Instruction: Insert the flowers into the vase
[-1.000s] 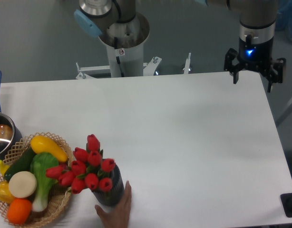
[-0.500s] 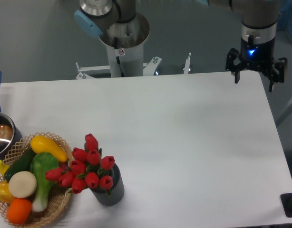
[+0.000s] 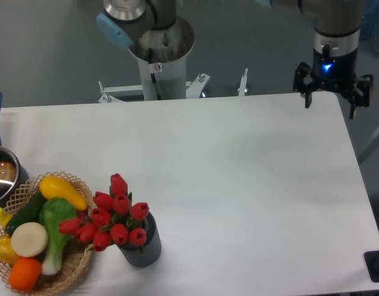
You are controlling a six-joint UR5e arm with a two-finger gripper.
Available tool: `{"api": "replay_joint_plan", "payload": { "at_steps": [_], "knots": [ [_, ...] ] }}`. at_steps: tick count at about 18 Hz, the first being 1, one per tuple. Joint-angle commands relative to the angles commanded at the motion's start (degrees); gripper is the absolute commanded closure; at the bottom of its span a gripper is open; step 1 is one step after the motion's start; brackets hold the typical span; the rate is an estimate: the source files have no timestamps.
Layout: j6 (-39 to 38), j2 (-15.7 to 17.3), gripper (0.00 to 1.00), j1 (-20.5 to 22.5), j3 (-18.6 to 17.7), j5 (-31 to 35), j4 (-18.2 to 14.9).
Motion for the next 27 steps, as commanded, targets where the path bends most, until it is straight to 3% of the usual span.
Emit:
{"api": "replay_joint_plan", "payload": {
  "at_steps": [25,27],
  "knots": [
    [0.0,0.0,0.0,0.3,-0.1,-0.3,0.1],
    [0.1,0.4,0.0,0.5,-1.6,-0.4,1.4]
  ]
}}
